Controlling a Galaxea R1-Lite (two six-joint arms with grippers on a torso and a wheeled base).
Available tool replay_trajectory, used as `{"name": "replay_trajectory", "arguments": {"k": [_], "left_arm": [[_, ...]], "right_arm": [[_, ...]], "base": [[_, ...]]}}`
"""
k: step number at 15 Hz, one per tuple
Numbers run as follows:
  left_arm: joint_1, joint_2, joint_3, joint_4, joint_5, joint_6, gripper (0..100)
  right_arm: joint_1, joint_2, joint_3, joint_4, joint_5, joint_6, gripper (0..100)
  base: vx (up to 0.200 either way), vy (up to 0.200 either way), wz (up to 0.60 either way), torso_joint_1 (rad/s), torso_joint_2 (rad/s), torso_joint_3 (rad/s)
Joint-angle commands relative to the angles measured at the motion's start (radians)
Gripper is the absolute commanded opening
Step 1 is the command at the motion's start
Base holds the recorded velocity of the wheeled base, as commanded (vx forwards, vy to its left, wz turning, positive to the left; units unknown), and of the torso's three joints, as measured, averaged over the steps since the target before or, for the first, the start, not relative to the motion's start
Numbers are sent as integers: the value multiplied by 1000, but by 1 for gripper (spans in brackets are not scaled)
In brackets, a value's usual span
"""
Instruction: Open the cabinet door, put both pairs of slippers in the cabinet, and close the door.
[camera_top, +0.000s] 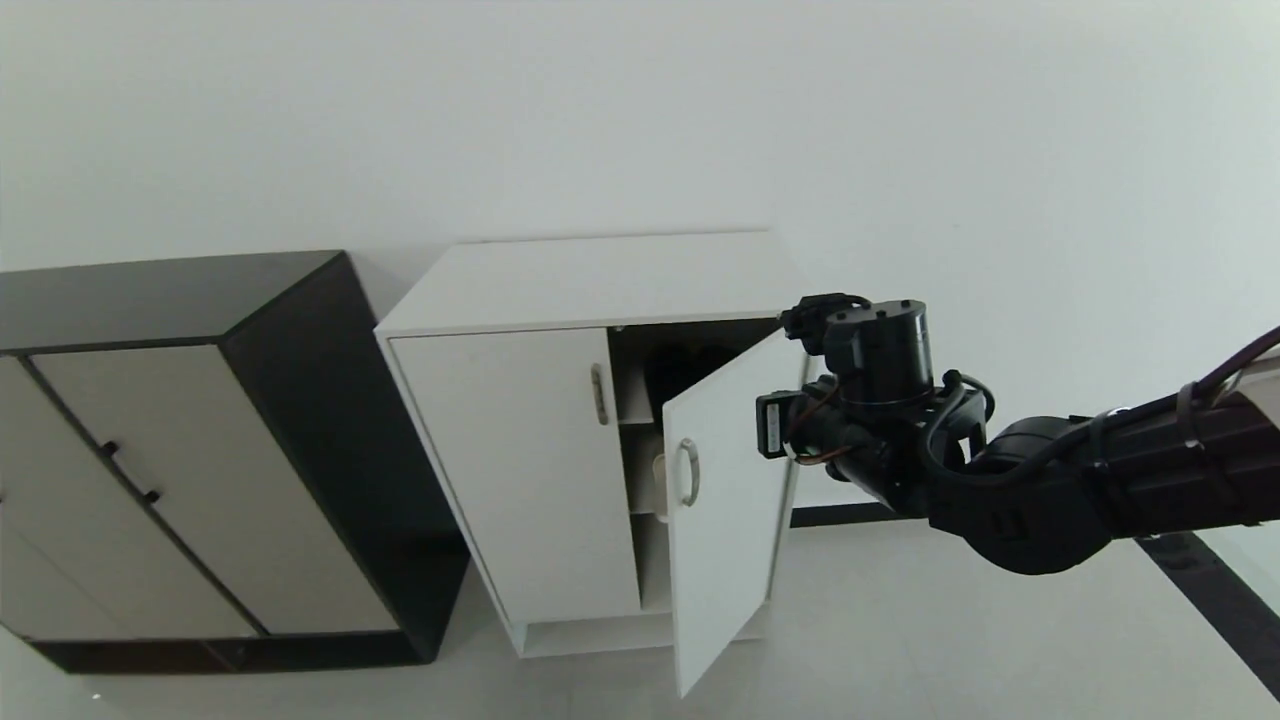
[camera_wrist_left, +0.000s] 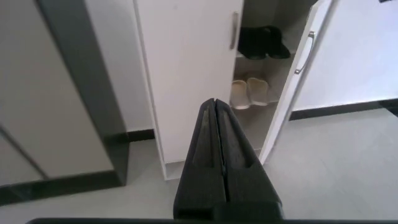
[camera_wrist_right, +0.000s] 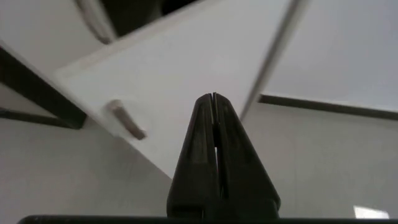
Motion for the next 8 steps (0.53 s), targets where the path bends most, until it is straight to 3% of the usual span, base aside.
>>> {"name": "replay_trajectory", "arguments": {"k": [1, 6, 8], "left_arm": [[0, 0, 0, 0, 0, -1, 0], [0, 1, 0, 0, 0, 2, 0], [0, 1, 0, 0, 0, 1, 0]], "right_arm": [[0, 2, 14, -18, 24, 0, 0], [-31, -6, 125, -132, 234, -26, 0], [-74, -18, 228, -215, 433, -60, 0]], "base": [[0, 0, 0, 0, 0, 0], [0, 0, 0, 0, 0, 0], [0, 0, 0, 0, 0, 0]]}}
